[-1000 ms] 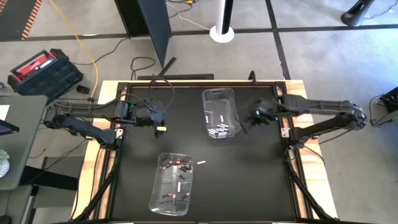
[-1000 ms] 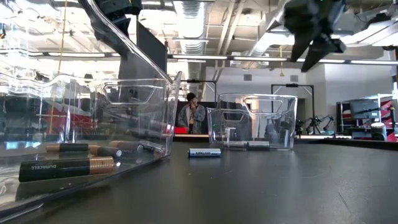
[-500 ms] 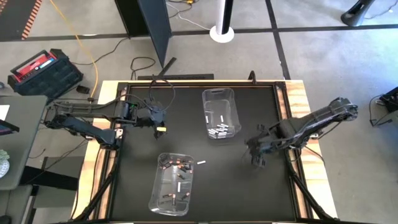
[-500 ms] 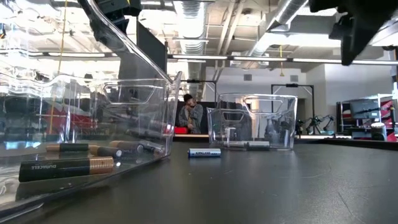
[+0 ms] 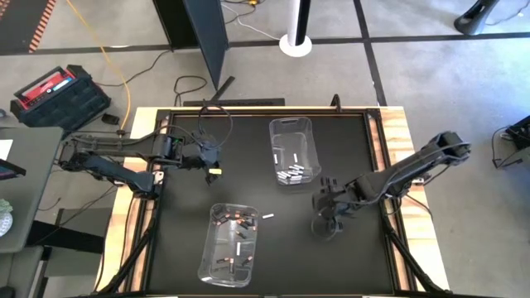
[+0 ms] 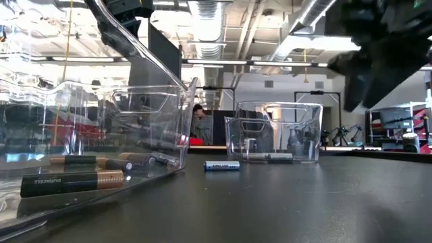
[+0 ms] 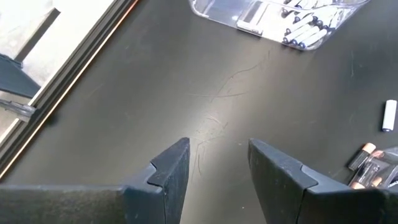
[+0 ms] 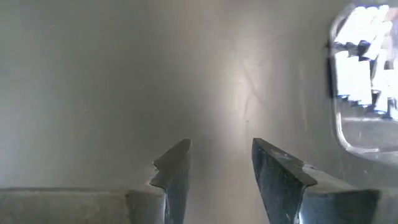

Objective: Sort batteries
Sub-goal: Put the white battery into the top transparent bin

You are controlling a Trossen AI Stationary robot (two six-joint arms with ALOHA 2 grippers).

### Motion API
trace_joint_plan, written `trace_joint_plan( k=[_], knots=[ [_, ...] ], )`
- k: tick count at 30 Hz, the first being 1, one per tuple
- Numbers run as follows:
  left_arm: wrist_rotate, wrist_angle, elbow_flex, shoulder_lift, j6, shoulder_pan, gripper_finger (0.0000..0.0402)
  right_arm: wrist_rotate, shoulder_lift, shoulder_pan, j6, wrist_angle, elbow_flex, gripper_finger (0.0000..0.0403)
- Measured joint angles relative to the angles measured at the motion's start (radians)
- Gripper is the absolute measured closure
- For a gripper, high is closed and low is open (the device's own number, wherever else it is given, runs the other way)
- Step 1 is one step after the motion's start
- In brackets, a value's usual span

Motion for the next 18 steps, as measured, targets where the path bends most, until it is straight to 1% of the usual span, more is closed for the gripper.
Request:
trace_joint_plan(
  k=[4,8,10,13,18],
  knots=[
    [0.0,0.0,0.0,0.0,-0.001,0.0,0.0245,0.001,-0.04,-0.026,0.038,0.218,-0.137,0.0218],
    [0.0,-0.001,0.0,0.0,-0.001,0.0,0.0245,0.001,-0.03,-0.033,0.04,0.435,-0.222,0.0217],
    [-0.001,-0.001,0.0,0.0,0.0,0.0,0.0245,0.001,-0.012,-0.033,0.041,0.516,-0.236,0.0217],
    [-0.002,-0.003,0.0,0.0,0.021,0.0,0.0245,0.001,0.028,-0.037,0.024,0.589,-0.236,0.0217],
    [-0.002,-0.004,0.0,0.0,0.059,0.0,0.0245,0.001,0.154,-0.039,-0.048,0.701,-0.221,0.0217]
  ],
)
